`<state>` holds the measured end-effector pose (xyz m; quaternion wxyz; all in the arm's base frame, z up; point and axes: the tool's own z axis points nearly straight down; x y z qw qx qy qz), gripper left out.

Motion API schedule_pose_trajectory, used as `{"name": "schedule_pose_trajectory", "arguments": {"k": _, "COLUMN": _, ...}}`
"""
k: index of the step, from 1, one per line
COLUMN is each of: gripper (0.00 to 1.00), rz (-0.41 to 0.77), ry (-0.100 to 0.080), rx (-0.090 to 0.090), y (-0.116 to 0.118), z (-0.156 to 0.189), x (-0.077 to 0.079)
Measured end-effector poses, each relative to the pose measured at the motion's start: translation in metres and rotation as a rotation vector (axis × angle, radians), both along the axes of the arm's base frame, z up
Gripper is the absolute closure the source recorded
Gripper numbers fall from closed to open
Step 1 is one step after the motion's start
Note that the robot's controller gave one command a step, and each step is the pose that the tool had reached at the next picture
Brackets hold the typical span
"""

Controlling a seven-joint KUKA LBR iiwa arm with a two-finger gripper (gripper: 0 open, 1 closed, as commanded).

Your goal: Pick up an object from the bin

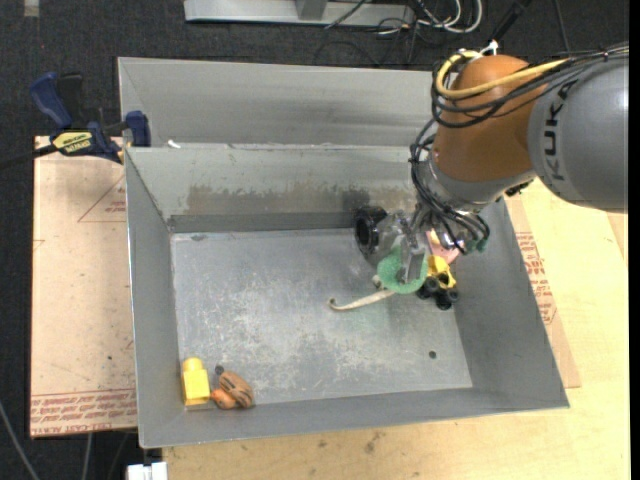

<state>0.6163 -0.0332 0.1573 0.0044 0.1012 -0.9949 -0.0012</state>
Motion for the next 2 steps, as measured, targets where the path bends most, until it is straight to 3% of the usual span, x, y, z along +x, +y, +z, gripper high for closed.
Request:
{"name": "schedule_pose_trajectory", "arguments": {"k": 1, "gripper": 1.0, "rz": 0.044, "ry": -0.028, "rx": -0.002, "y": -0.0137, "z": -0.0132, "x": 0.0134}}
{"name": "schedule_pose_trajectory", "arguments": {"k": 2, "gripper": 1.0, "rz": 0.055, "ry": 0.006, "rx": 0.002, "y": -0.0161, "z": -0.0171, "x": 0.0039}}
